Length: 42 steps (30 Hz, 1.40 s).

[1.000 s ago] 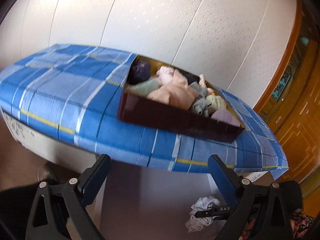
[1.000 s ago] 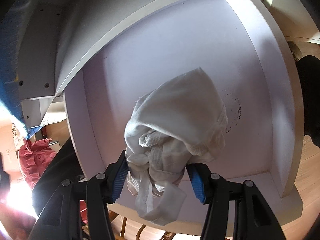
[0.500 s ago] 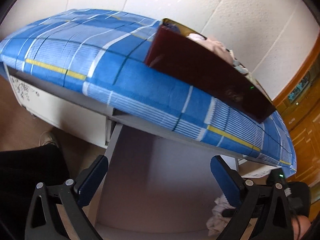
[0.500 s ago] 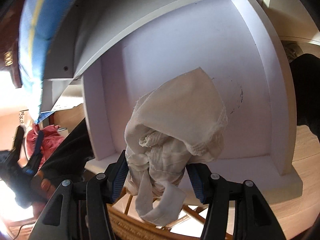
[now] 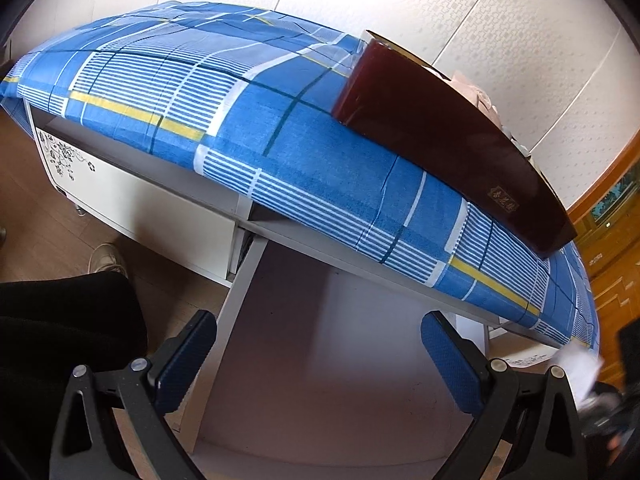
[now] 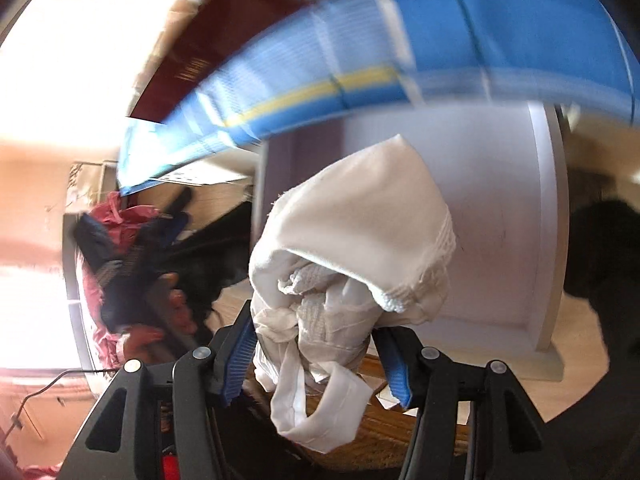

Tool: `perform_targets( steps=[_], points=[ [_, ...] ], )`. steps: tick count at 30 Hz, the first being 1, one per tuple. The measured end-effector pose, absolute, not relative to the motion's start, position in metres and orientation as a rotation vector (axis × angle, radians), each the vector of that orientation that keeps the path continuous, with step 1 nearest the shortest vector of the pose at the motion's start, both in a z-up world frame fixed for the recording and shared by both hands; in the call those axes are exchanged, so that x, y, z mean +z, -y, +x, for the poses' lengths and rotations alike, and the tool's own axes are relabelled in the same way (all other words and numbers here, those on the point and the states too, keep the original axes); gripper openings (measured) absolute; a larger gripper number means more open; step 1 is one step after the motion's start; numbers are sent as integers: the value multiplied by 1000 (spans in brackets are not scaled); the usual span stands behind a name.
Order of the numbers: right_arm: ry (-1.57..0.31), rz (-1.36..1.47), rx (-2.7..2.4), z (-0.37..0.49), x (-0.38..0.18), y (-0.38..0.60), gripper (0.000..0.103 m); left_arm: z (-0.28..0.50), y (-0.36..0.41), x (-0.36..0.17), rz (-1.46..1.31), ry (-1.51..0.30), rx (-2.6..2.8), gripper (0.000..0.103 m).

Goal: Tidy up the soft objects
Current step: 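Carry the white cloth with the right gripper over the red box, then lower the white cloth into the box and open the right gripper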

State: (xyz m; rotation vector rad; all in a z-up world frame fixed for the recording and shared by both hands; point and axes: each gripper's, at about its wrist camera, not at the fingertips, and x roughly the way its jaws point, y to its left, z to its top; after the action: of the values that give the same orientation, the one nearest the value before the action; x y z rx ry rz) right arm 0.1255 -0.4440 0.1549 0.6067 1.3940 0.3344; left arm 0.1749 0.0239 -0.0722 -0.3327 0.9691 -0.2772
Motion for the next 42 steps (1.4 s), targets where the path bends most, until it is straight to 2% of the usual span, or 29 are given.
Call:
perform_targets(
  steps=[8, 13, 19, 24, 33, 38, 42],
  points=[
    [-1261, 481, 405, 163, 243, 437, 57, 174, -22, -66, -320, -951, -276, 103],
    [-1181, 358, 344, 219, 294, 442, 57, 174, -18, -63, -305, -943, -291, 103],
    [-1135, 240, 243, 297, 329, 444, 57, 172, -15, -59, -286, -924, -307, 103],
    [-1125, 204, 156, 360, 332, 438, 57, 172, -12, -54, -275, -914, -326, 103],
    [-1242, 127, 83, 442, 274, 403, 57, 171, 1, -52, -179, -921, -329, 103],
    [-1304, 27, 94, 457, 244, 378, 57, 173, 1, -52, -187, -926, -323, 103],
    [-1281, 7, 115, 456, 244, 375, 59, 176, -5, -55, -222, -941, -309, 103]
  ],
)
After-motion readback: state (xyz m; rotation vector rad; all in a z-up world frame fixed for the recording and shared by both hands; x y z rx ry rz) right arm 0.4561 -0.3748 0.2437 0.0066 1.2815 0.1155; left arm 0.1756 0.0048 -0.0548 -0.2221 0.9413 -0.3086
